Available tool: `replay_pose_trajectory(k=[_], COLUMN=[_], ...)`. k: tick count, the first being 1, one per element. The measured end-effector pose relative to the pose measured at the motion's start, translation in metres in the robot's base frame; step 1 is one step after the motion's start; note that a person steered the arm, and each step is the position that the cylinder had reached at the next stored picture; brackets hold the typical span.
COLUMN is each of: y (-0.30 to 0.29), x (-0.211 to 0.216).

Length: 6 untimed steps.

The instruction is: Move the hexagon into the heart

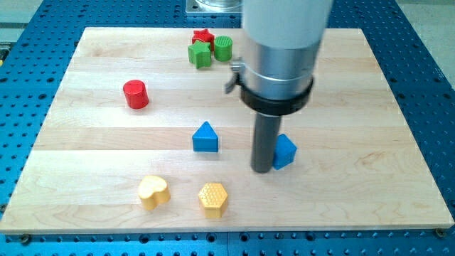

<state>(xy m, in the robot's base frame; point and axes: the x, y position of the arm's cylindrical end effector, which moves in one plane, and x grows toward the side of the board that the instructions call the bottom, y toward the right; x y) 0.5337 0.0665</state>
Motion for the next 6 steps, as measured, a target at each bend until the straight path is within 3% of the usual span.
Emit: replay_pose_trajectory(k=[1, 2, 4, 6], y=[0.021, -0.027, -0.052, -0.150], x=[-0.015, 0.007, 0.072, 0.051])
